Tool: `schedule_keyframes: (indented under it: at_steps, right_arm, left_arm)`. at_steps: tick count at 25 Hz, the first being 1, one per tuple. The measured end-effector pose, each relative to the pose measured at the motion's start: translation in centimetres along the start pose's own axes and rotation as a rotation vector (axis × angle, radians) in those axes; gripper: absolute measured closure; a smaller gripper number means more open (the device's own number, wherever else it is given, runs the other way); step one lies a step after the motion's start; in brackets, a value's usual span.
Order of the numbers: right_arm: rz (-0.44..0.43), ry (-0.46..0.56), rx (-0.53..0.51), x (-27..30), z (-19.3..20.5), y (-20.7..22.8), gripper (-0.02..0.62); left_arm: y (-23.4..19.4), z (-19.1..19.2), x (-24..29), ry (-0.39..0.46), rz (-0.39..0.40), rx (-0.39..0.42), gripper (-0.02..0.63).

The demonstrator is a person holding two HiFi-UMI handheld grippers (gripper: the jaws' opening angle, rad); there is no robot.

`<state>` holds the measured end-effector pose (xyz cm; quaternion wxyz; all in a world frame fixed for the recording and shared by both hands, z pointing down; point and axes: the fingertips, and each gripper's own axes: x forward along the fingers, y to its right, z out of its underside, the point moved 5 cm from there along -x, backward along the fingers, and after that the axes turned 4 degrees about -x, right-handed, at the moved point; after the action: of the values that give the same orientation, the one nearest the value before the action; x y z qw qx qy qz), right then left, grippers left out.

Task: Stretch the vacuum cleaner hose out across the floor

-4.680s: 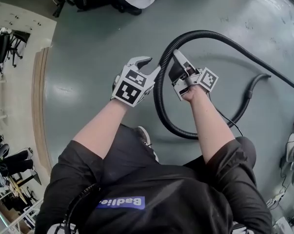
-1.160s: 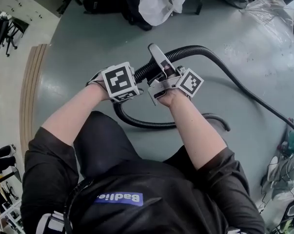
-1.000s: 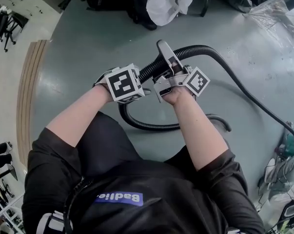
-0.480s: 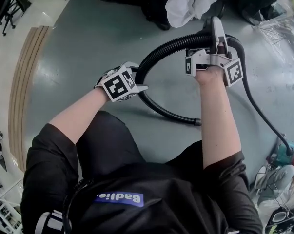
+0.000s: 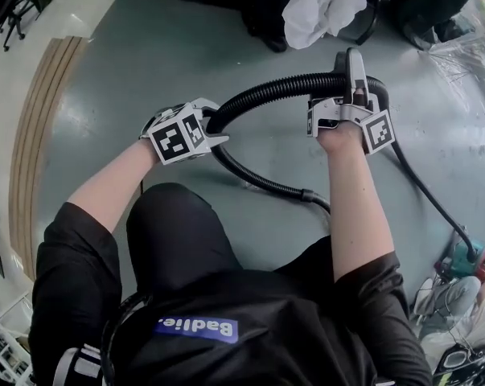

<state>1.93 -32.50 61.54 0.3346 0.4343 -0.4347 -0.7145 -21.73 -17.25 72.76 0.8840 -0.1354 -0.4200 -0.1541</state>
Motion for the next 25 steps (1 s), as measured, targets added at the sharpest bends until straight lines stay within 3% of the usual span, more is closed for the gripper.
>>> schedule_keyframes:
  at_steps: [2,5,8,11,14,16,18,22,25]
  right_arm:
    - [0.009,-0.072,-0.017,-0.2,2.3,0.6,0.354]
    - [-0.037,-0.232,-0.031,-0.5,7.8,0.3,0.317]
    - [-0.140,-0.444,-0.031,-0.7,14.4,-1.1,0.313]
    - [-0.184,-0.571,-0.007,-0.1,19.3,-2.0,0.313]
    - [-0.227,-0.603,0.050,1.0,22.9,-3.3,0.319]
    - [-0.230,-0.598,0.078,2.0,23.9,-3.9,0.425]
    - [-0.209,-0.575,0.095,2.8,24.1,-3.9,0.462]
    - [-0.164,-0.508,0.124,4.2,24.0,-3.7,0.463]
    - [-0.124,-0.436,0.109,5.4,23.3,-3.5,0.473]
  left_arm:
    - [-0.3,0.1,-1.8,-0.017,0.001,0.010,0.399]
    - [-1.2,-0.1,-4.9,-0.019,0.028,-0.065,0.399]
    - [-1.8,-1.1,-7.3,-0.007,0.088,-0.172,0.397]
    - [-1.2,-2.4,-8.4,-0.026,0.145,-0.182,0.397]
    - [-0.7,-1.3,-9.3,-0.039,0.147,-0.162,0.396]
    - [-0.6,-0.6,-9.4,-0.019,0.129,-0.161,0.396]
    - [-0.8,-0.4,-9.7,0.048,0.094,-0.166,0.388]
    - [-1.5,0.0,-11.4,0.241,-0.019,-0.212,0.375]
    - [-1.6,0.9,-12.1,0.281,-0.096,-0.228,0.362]
